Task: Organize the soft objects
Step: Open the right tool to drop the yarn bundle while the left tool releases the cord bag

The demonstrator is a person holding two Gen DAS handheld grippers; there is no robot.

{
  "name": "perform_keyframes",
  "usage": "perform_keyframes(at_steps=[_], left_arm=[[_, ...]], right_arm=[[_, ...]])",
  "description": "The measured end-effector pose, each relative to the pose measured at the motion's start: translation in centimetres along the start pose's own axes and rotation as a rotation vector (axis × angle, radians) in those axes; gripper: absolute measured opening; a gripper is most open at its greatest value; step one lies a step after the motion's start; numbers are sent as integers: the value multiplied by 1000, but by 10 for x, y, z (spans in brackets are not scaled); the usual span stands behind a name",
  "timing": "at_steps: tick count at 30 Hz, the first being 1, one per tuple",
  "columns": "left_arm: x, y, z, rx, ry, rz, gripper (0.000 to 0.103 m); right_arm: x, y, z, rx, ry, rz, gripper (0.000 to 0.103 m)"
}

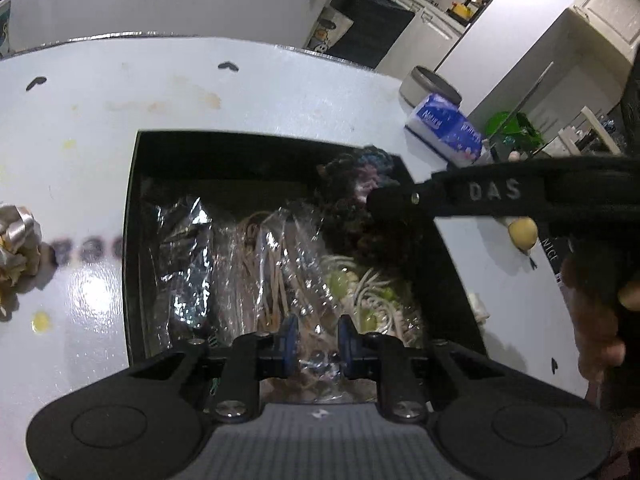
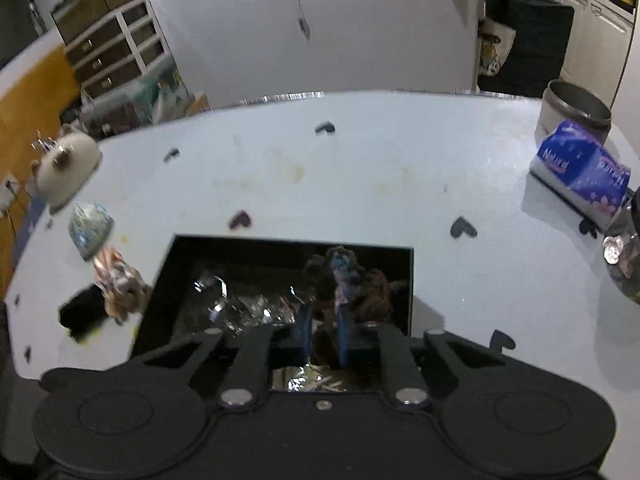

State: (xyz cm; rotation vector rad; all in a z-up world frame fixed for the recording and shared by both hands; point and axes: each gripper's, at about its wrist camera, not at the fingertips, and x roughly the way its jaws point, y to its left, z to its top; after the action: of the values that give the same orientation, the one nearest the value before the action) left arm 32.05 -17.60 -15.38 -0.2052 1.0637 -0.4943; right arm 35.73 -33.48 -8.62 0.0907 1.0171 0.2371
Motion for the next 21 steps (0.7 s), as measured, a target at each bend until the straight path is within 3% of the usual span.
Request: perform_keyframes(at_steps=[4,10,21], left_arm=[[8,2,-1,-3,24,16,22],[13,2,0,7,29,25,22],[-10,-6,1,18,-45,35,33]], right_arm=[[12,-6,4,7,-11,-27,4],[16,-18,6,38,-13,-27,4],[-35,-16,-17,82,-105,57,17]])
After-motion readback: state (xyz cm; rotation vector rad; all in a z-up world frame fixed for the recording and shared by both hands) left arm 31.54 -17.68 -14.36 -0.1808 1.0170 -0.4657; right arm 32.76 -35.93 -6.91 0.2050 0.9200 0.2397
